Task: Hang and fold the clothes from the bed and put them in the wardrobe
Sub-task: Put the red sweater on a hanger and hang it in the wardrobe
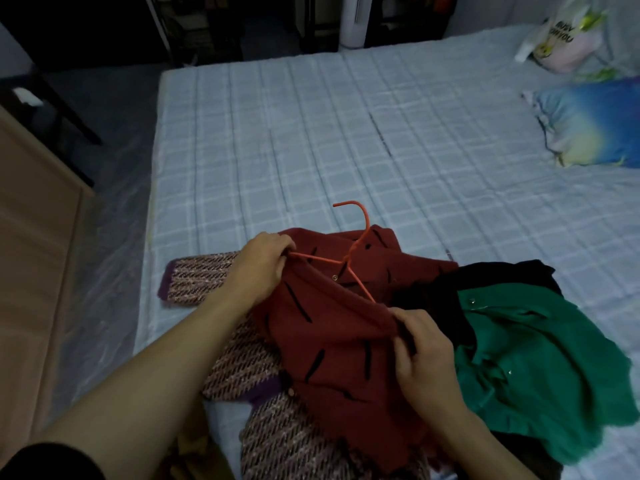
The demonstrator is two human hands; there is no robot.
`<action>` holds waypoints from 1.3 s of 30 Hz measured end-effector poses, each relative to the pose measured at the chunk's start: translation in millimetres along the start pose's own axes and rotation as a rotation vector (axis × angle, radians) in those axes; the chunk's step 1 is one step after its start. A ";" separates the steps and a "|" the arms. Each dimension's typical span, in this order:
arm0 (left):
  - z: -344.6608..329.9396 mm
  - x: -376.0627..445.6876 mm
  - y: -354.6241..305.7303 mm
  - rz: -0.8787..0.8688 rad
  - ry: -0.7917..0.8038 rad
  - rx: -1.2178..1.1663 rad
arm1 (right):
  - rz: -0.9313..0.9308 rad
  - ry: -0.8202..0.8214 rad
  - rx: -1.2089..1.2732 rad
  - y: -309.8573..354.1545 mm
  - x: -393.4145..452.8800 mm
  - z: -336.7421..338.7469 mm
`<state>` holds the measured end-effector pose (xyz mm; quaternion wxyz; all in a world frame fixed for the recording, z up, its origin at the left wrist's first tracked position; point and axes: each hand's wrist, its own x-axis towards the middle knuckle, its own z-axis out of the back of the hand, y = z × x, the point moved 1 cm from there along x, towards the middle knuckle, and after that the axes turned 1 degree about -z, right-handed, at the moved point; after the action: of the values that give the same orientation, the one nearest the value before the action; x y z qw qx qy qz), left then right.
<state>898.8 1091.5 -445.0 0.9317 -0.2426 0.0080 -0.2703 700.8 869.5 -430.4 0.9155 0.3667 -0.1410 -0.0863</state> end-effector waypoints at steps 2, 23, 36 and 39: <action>14.4 -7.4 -7.1 -0.040 -0.041 -0.006 | 0.011 -0.019 0.012 3.4 3.2 9.4; 272.1 -139.3 -211.9 -0.168 -0.592 0.120 | 0.387 -0.311 0.113 141.3 20.0 227.1; 423.6 -253.0 -362.1 -0.069 -0.932 0.441 | 0.740 -0.245 0.442 273.2 15.6 349.1; 445.6 -276.1 -375.1 -0.037 -0.951 0.469 | 0.801 -0.242 0.460 302.0 15.5 362.4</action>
<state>540.8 1155.1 87.2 0.8568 -0.1238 -0.4802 -0.1414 615.5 847.2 33.3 0.7489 0.4638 -0.3923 0.2649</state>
